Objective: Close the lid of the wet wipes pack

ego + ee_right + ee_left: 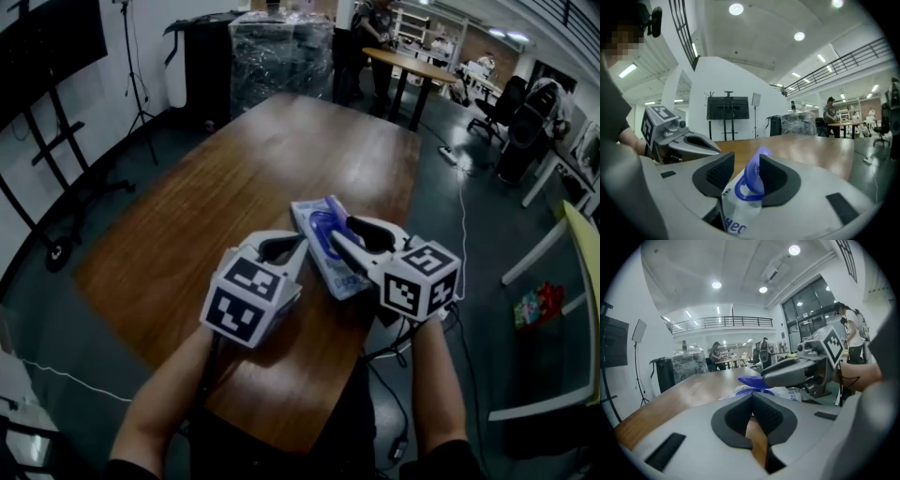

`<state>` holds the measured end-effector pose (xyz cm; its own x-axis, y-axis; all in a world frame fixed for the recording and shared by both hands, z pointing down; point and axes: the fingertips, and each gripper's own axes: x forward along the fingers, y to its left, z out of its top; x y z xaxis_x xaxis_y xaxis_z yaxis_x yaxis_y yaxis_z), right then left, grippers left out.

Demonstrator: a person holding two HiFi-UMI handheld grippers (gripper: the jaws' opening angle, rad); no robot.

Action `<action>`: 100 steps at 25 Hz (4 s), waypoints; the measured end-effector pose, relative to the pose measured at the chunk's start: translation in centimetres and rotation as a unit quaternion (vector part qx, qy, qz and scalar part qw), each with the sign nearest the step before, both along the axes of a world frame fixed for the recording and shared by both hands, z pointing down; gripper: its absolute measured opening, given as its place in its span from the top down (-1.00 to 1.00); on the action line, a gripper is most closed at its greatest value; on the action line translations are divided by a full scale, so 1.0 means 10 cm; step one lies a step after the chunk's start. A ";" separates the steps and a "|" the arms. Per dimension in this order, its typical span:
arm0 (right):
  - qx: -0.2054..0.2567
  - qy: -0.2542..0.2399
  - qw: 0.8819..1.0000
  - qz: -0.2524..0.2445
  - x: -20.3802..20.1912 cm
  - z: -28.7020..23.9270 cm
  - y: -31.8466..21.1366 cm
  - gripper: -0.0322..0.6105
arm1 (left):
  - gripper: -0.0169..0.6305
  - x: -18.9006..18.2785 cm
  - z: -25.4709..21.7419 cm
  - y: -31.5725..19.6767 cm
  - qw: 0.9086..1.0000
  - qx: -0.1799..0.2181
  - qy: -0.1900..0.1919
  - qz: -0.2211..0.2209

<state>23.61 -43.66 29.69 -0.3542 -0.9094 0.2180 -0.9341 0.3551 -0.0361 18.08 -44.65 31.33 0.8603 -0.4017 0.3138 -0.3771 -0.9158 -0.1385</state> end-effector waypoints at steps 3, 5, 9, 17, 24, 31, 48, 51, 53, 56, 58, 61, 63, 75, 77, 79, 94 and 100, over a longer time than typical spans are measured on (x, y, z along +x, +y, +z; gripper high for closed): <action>-0.037 0.089 0.995 -0.028 -0.18 0.15 -0.06 0.35 | 0.93 -0.02 -0.02 0.03 1.000 -0.003 0.006 0.002; -0.063 0.144 0.987 -0.041 -0.24 0.26 -0.09 0.35 | 0.93 -0.01 -0.05 0.06 1.000 -0.003 0.011 0.004; -0.099 0.204 0.973 -0.050 -0.29 0.45 -0.16 0.35 | 0.93 -0.02 -0.06 0.08 1.000 -0.003 0.013 0.007; -0.133 0.227 0.963 -0.050 -0.30 0.64 -0.23 0.35 | 0.93 -0.11 0.05 0.05 1.000 -0.008 0.008 0.001; -0.149 0.254 0.954 -0.049 -0.31 0.68 -0.25 0.36 | 0.93 -0.15 0.09 0.08 1.000 -0.014 0.007 0.000; -0.099 0.214 0.972 -0.023 -0.27 0.57 -0.19 0.37 | 0.93 -0.21 -0.03 0.15 0.999 -0.009 0.034 -0.004; 0.070 0.055 0.993 0.074 -0.46 -0.22 0.73 0.87 | 0.93 -0.56 -0.30 0.66 0.994 0.004 0.105 -0.008; 0.082 0.035 0.992 0.086 -0.60 -0.26 0.99 0.87 | 0.93 -0.70 -0.32 0.89 0.994 0.011 0.109 -0.003; 0.091 0.018 0.992 0.091 -0.69 -0.28 1.17 0.87 | 0.93 -0.77 -0.34 1.04 0.994 0.017 0.112 0.000; 0.106 -0.001 0.990 0.094 -0.82 -0.31 1.44 0.87 | 0.93 -0.86 -0.38 1.26 0.993 0.028 0.118 0.001; 0.123 -0.006 0.988 0.092 -0.89 -0.33 1.61 0.87 | 0.92 -0.93 -0.40 1.39 0.992 0.033 0.124 0.000; 0.147 -0.011 0.985 0.092 -0.99 -0.36 1.85 0.87 | 0.93 -1.02 -0.43 1.58 0.990 0.035 0.139 -0.002; 0.154 -0.016 0.983 0.099 -1.06 -0.40 1.99 0.87 | 0.93 -1.08 -0.46 1.69 0.988 0.039 0.151 -0.004; 0.180 -0.030 0.979 0.095 -1.49 -0.42 2.48 0.87 | 0.93 -1.40 -0.48 2.18 0.983 0.038 0.182 -0.009; 0.178 -0.032 0.978 0.100 -1.54 -0.41 2.54 0.87 | 0.93 -1.45 -0.44 2.24 0.982 0.034 0.186 -0.008; 0.177 -0.033 0.978 0.104 -1.58 -0.40 2.58 0.87 | 0.93 -1.49 -0.42 2.27 0.982 0.033 0.188 -0.011; 0.175 -0.042 0.979 0.094 -1.66 -0.36 2.63 0.87 | 0.93 -1.55 -0.38 2.33 0.982 0.033 0.187 -0.012; 0.176 -0.043 0.979 0.091 -1.68 -0.35 2.63 0.87 | 0.92 -1.56 -0.34 2.34 0.982 0.029 0.185 -0.008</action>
<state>6.77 -17.36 26.16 -0.1823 -0.9725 -0.1447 -0.9820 0.1875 -0.0229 2.50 -21.24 27.95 0.9045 -0.4243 -0.0422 -0.4259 -0.9038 -0.0418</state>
